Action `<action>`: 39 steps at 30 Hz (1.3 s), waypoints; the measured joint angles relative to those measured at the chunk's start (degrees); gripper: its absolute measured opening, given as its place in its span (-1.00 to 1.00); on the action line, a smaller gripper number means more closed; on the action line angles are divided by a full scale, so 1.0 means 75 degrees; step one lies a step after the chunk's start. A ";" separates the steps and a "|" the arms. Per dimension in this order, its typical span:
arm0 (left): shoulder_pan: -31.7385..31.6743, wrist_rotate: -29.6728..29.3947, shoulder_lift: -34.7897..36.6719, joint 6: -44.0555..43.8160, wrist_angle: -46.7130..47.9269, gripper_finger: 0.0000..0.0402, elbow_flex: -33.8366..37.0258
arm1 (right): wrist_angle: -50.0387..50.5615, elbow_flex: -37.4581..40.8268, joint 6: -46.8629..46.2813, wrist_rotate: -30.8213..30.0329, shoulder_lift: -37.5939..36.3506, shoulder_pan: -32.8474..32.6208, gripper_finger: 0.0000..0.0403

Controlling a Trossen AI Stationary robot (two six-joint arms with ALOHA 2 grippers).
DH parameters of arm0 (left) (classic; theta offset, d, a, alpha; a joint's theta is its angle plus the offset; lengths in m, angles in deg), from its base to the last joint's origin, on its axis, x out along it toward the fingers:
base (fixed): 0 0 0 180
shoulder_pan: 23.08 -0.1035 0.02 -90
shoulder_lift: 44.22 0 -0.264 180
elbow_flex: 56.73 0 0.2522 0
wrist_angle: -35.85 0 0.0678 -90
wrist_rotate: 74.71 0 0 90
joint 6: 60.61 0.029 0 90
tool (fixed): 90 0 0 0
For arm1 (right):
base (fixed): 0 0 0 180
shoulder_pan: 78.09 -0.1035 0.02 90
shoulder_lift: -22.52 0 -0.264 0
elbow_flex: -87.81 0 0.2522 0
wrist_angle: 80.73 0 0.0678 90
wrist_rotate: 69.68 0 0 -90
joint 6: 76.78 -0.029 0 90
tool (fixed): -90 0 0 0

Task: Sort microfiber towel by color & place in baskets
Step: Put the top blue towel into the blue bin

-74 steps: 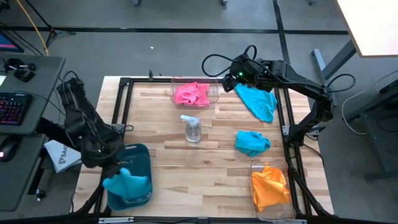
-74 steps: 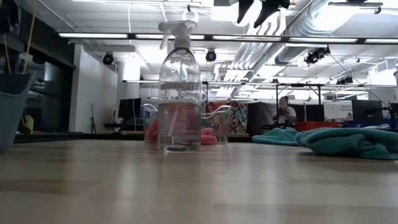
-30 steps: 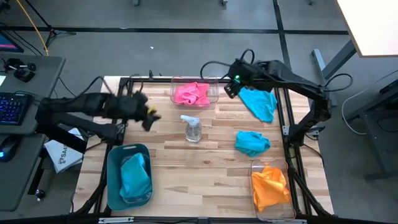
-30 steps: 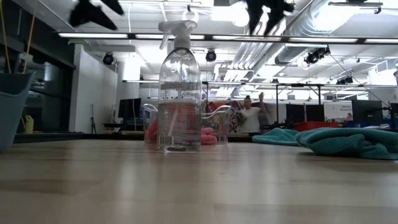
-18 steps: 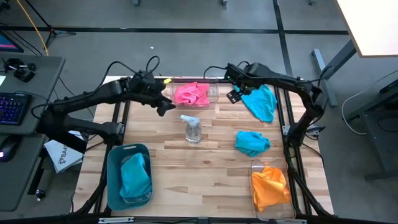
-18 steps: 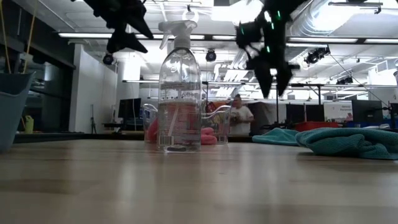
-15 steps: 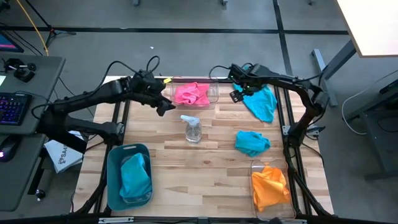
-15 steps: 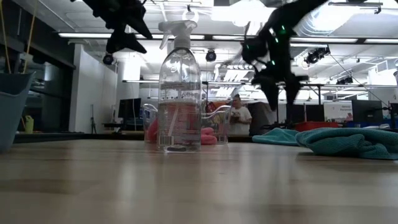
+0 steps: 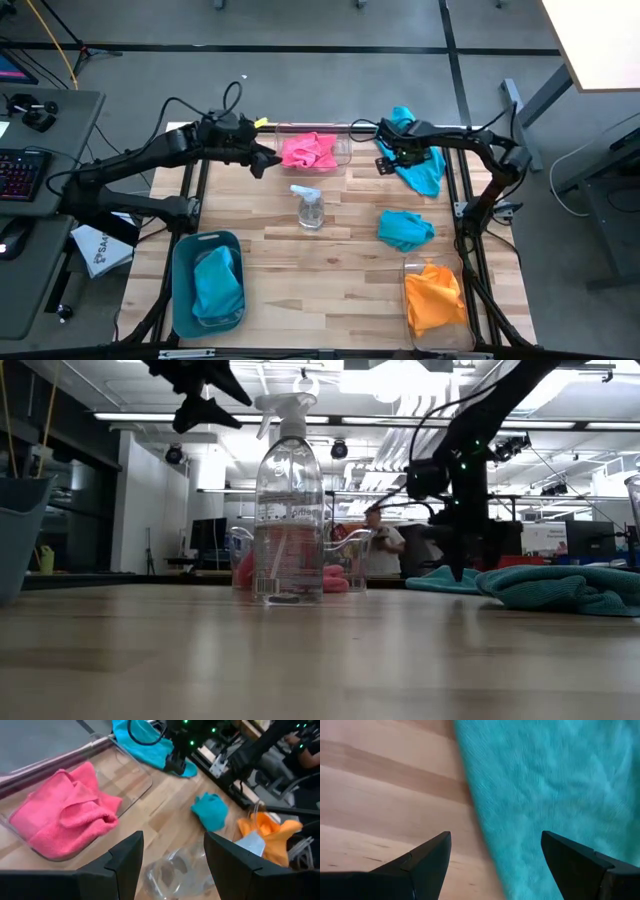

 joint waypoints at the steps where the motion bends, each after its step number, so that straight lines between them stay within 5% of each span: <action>1: 0.0000 0.0000 0.0002 -0.0097 -0.0027 -0.01 0.0000 | 0.0001 0.0070 -0.0079 0.0035 0.0000 0.0000 0.52; 15: 0.0003 0.0000 0.0002 -0.0357 -0.0287 -0.02 0.0000 | -0.0210 0.0973 0.0053 0.0376 -0.0051 -0.0204 0.44; 18: 0.0003 0.0082 -0.0001 -0.0416 -0.0667 -0.02 0.0006 | -0.0415 0.1243 0.0043 0.0406 -0.0061 -0.0222 0.18; 25: 0.0006 0.1032 0.0133 -0.0640 -0.3937 -0.02 0.0006 | -0.0170 0.1183 0.0435 0.0435 -0.0485 -0.0645 -0.91; 31: 0.0006 0.1134 0.0497 -0.0644 -0.5806 -0.02 0.0005 | -0.0090 0.0150 0.0425 0.0626 -0.1799 -0.1390 -0.98; 39: 0.0006 0.1021 0.1121 -0.0640 -0.6097 -0.02 0.0003 | -0.2104 -0.1735 0.0976 0.0559 -0.3355 -0.3058 -0.98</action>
